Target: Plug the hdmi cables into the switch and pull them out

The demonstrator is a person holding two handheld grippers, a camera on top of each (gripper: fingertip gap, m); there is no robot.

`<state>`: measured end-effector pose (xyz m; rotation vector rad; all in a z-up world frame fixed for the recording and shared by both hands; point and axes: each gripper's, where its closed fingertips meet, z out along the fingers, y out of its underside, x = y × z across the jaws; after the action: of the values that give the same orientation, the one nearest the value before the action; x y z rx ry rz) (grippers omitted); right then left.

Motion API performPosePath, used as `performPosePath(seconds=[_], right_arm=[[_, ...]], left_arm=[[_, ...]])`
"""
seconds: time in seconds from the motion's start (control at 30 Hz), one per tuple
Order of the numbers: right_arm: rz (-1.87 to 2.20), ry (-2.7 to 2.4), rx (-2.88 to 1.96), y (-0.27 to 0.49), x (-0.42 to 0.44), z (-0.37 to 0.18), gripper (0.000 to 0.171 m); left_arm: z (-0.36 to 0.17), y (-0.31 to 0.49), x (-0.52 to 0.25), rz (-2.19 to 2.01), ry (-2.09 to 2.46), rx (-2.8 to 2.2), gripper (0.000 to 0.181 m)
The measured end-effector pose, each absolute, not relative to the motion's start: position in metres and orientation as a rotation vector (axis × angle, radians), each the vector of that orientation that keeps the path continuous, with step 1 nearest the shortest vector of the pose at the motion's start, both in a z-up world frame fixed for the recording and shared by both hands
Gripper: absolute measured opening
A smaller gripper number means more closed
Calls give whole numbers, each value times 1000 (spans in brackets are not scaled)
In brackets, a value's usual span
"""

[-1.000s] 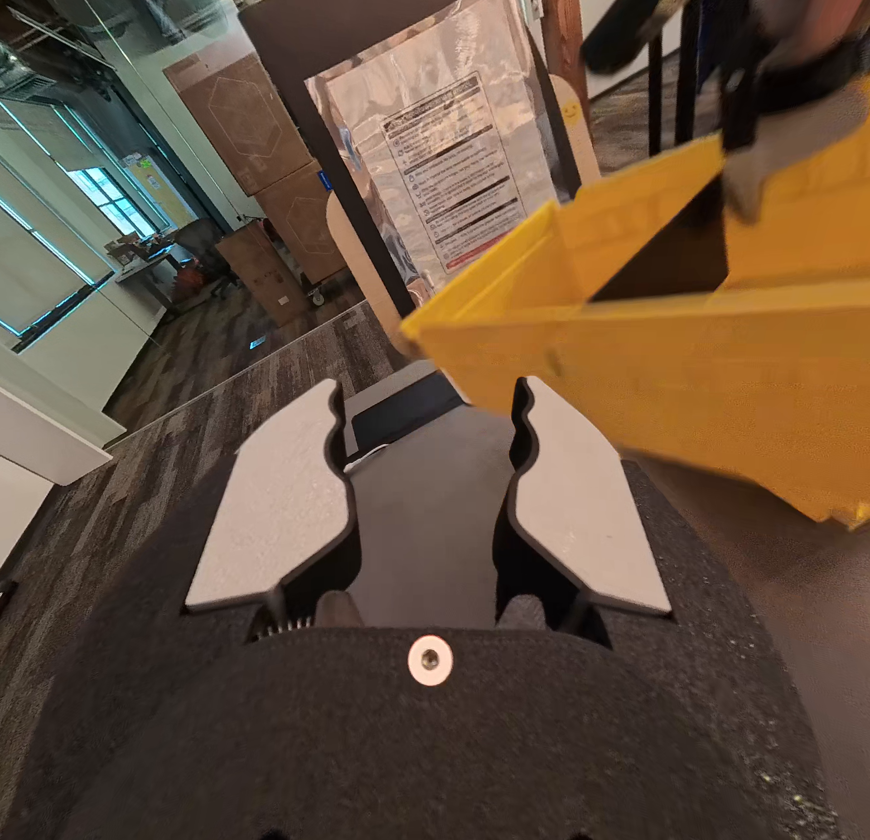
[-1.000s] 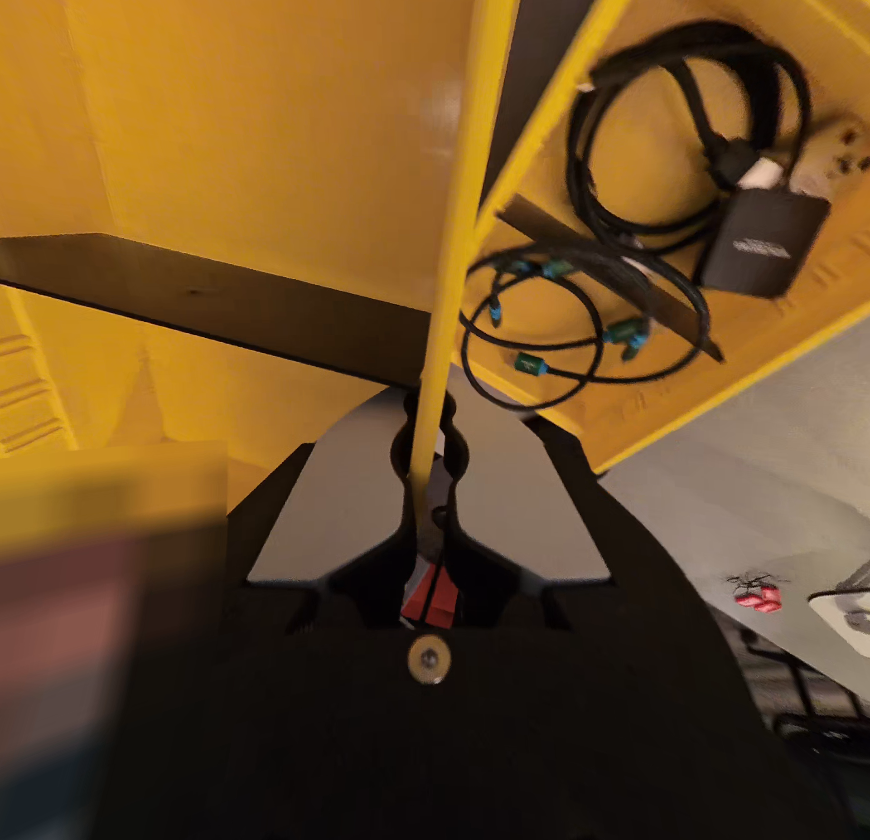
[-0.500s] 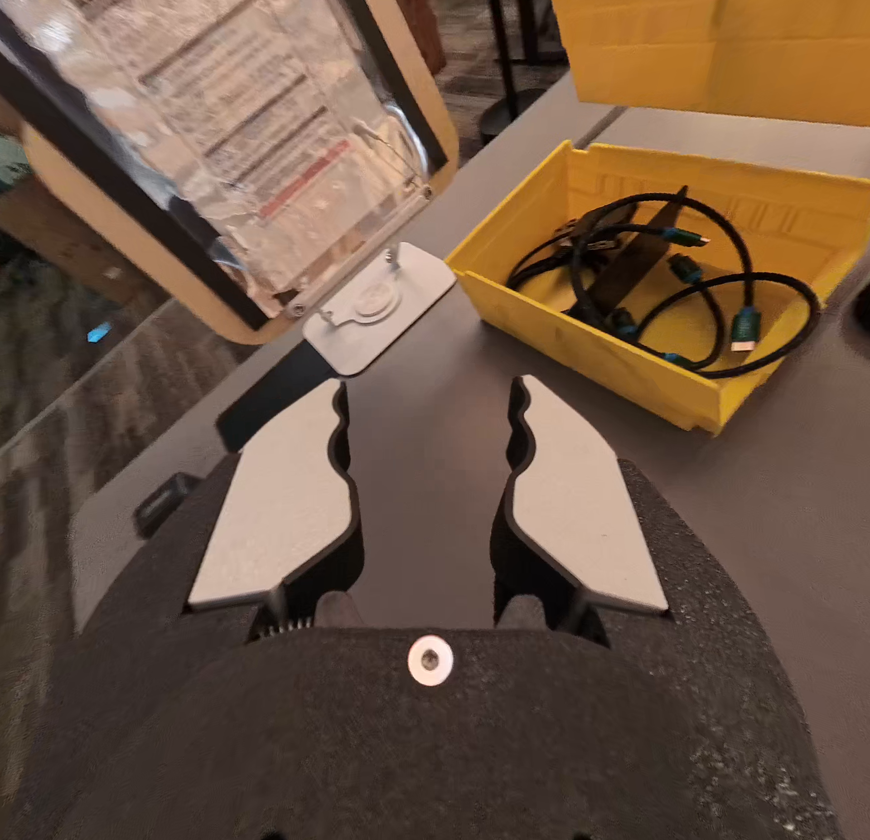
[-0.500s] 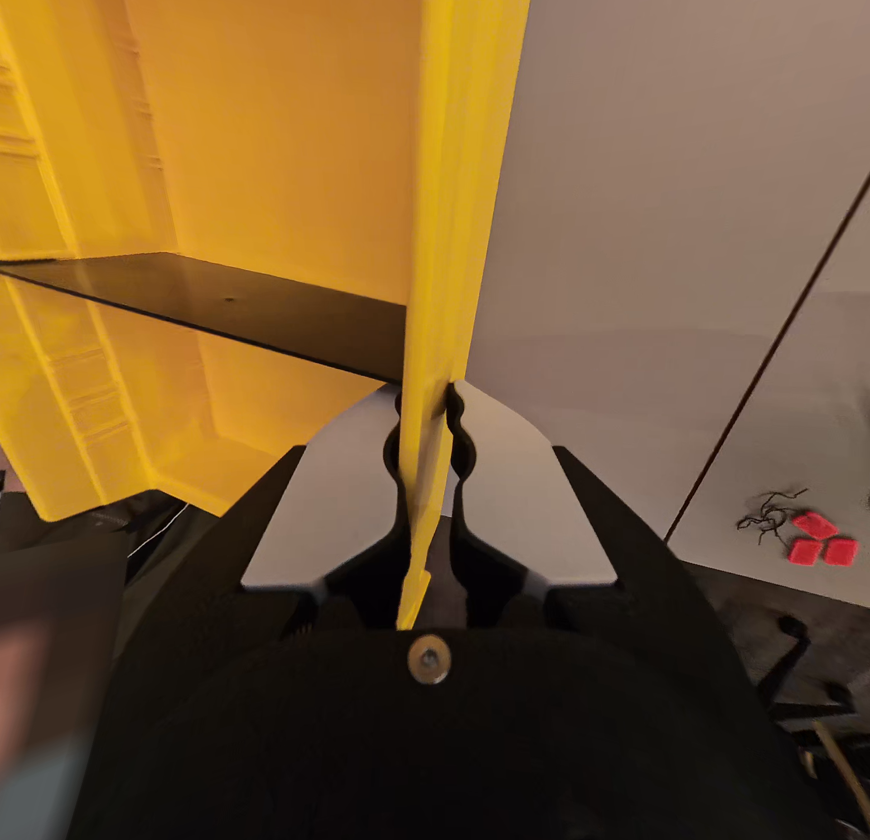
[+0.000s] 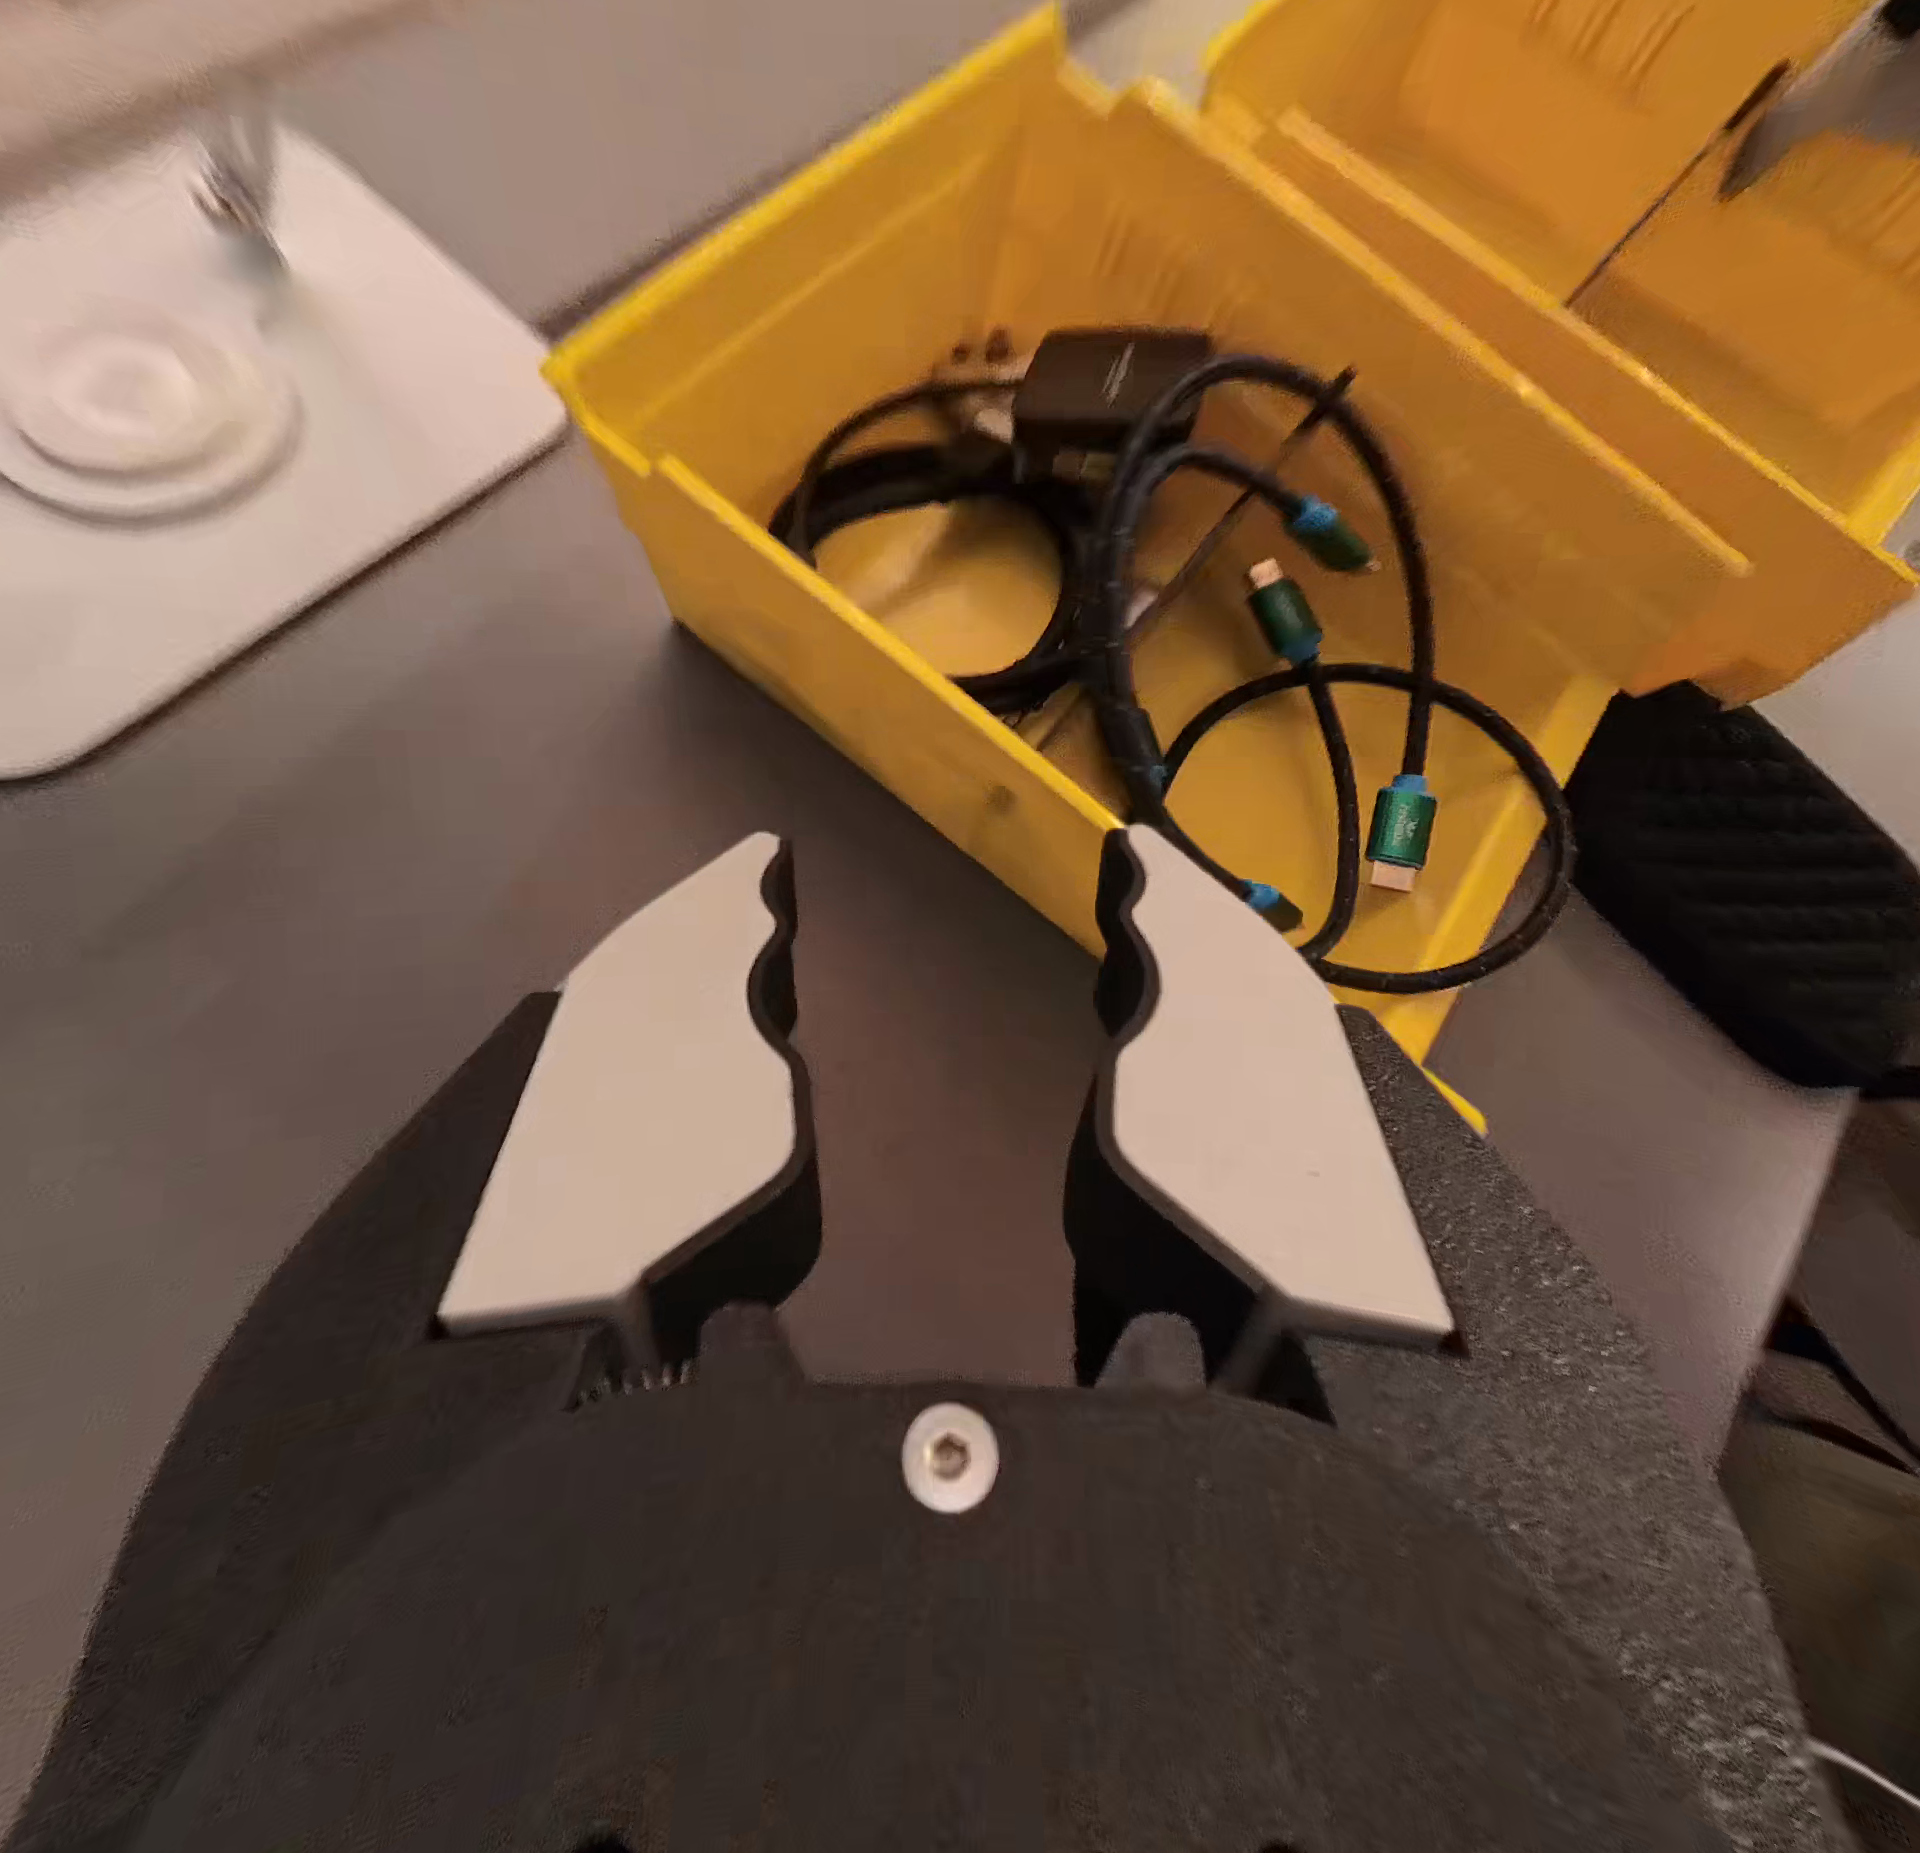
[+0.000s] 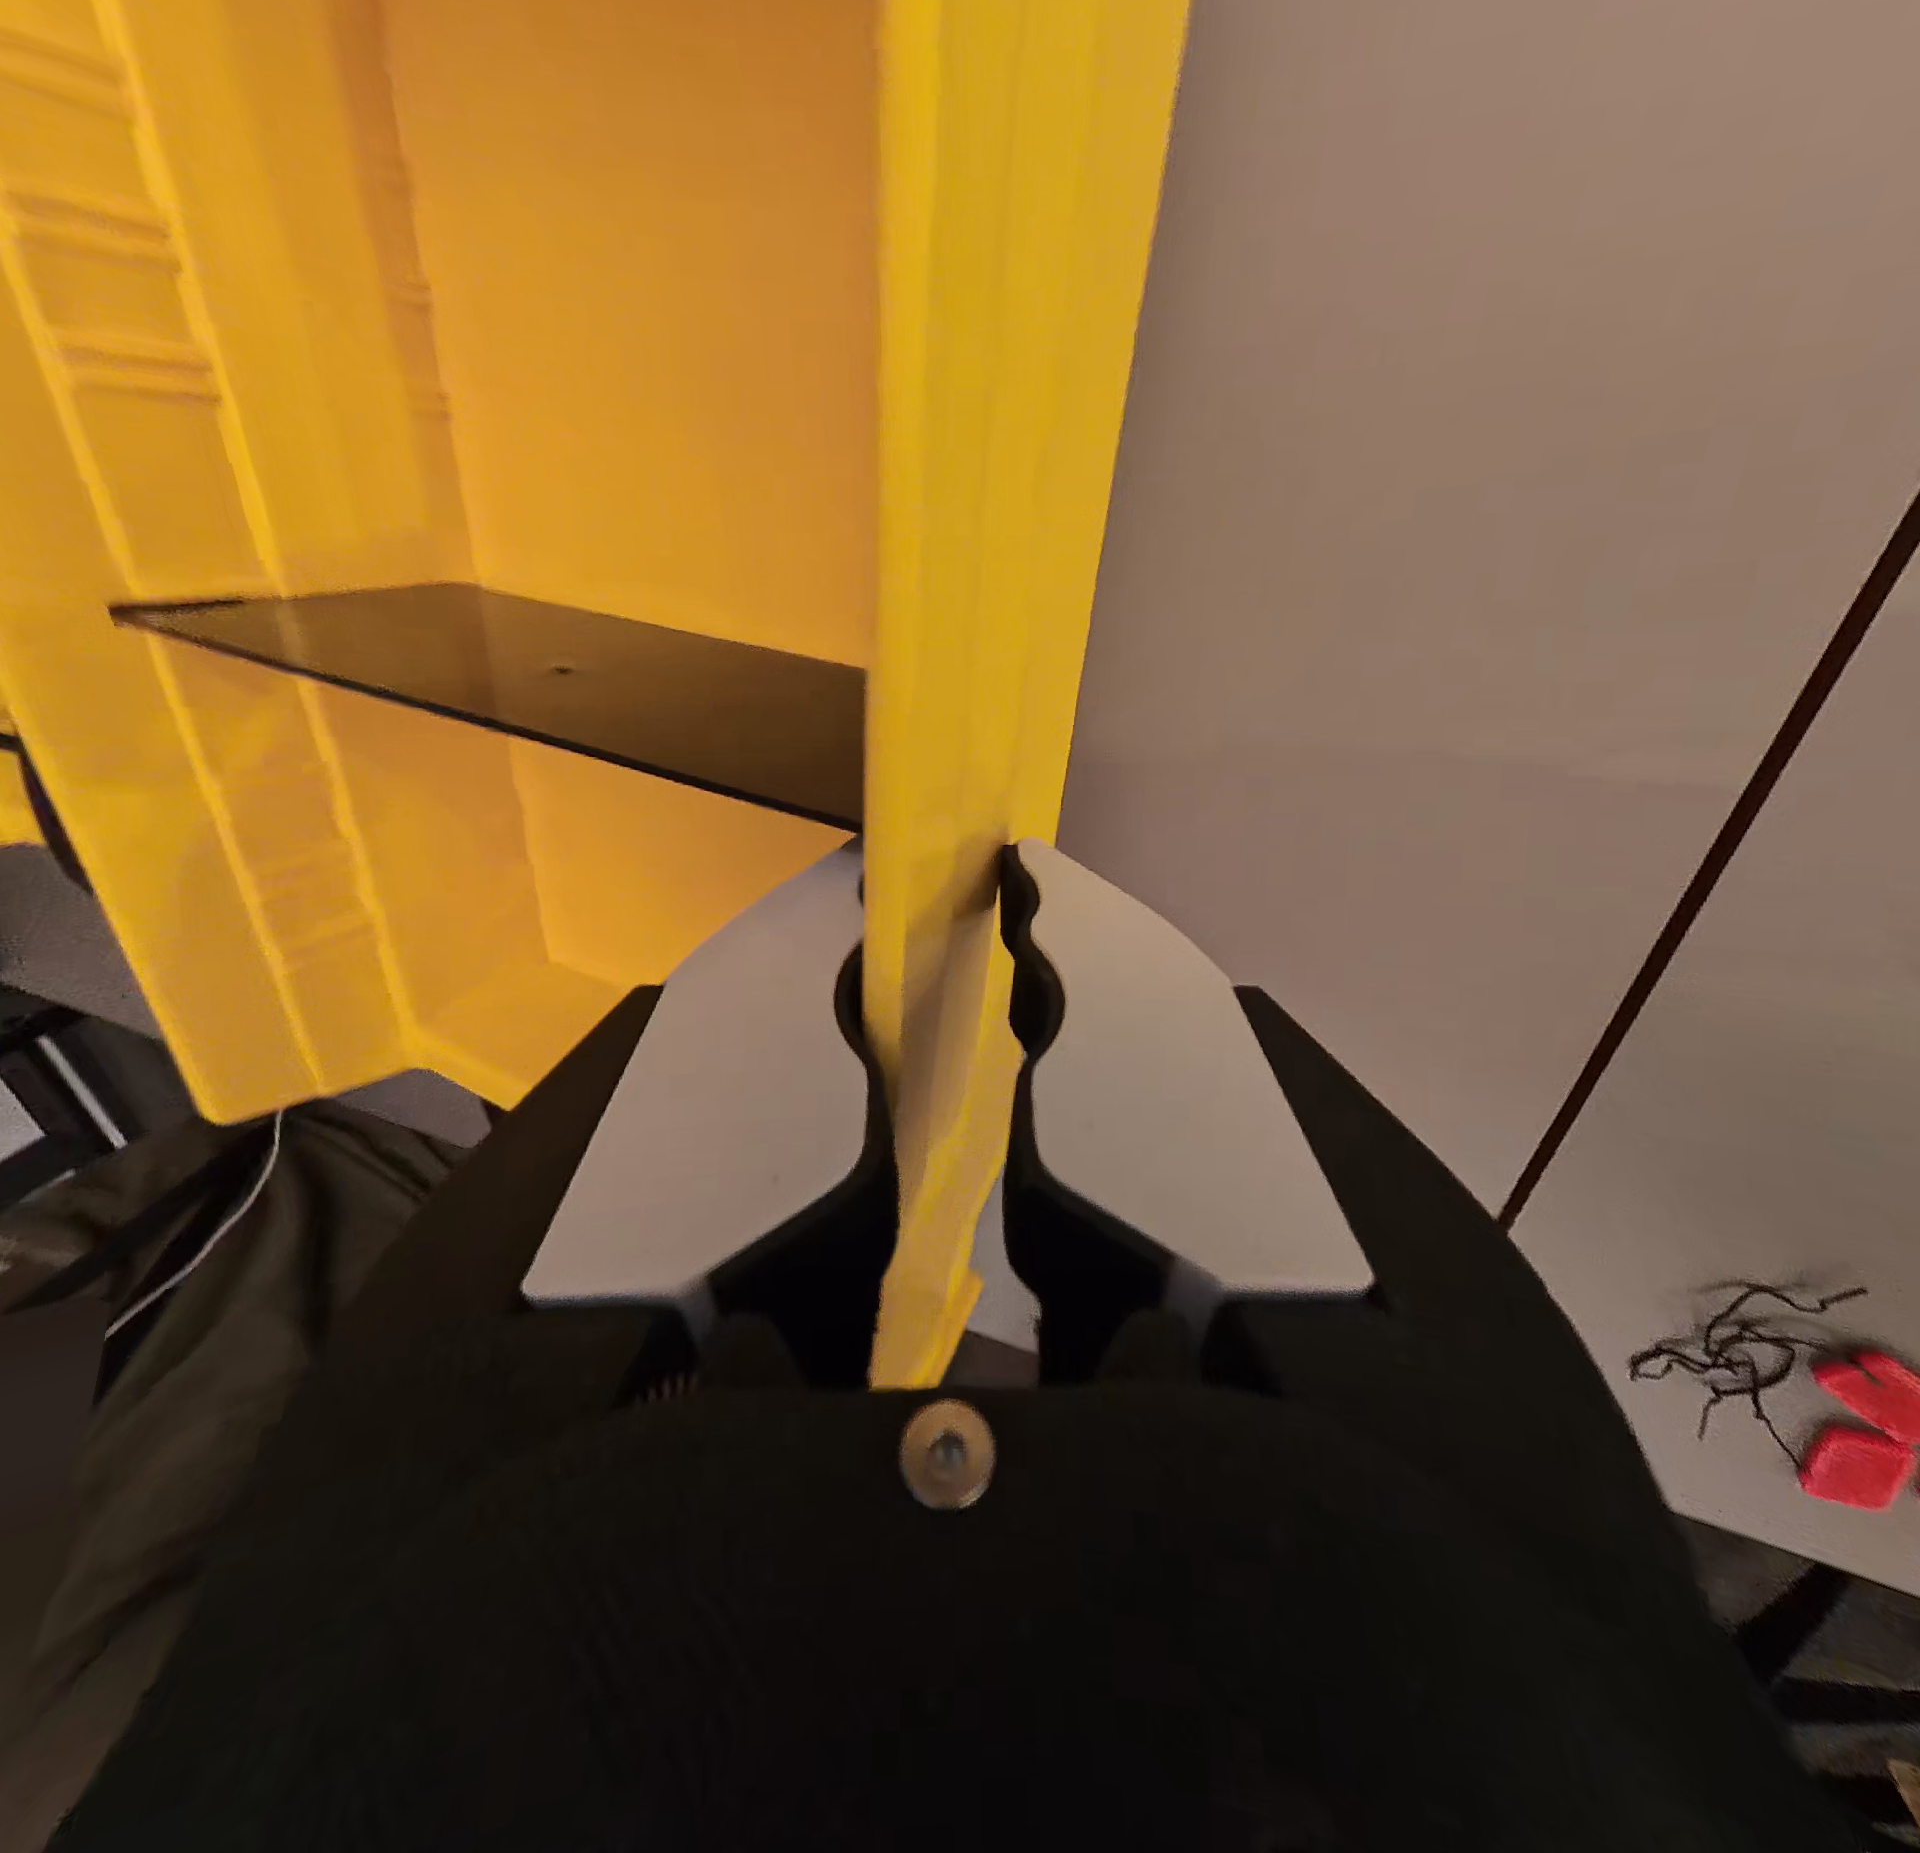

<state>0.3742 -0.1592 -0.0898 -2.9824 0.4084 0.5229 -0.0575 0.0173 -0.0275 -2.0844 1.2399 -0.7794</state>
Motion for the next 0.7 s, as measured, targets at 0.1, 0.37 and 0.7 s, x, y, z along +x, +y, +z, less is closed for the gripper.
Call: performPosePath(seconds=[0.1, 0.37, 0.7], right_arm=[[470, 461, -2937, -150, 382, -93, 17], [405, 697, -2703, -139, 394, -118, 13], [468, 608, -2729, -135, 385, -118, 14]], left_arm=[[-53, 28, -47, -886, 1188, -2376, 51], [-61, 52, -23, -967, 965, -2701, 49], [-90, 39, -13, -601, 1132, -2865, 31]])
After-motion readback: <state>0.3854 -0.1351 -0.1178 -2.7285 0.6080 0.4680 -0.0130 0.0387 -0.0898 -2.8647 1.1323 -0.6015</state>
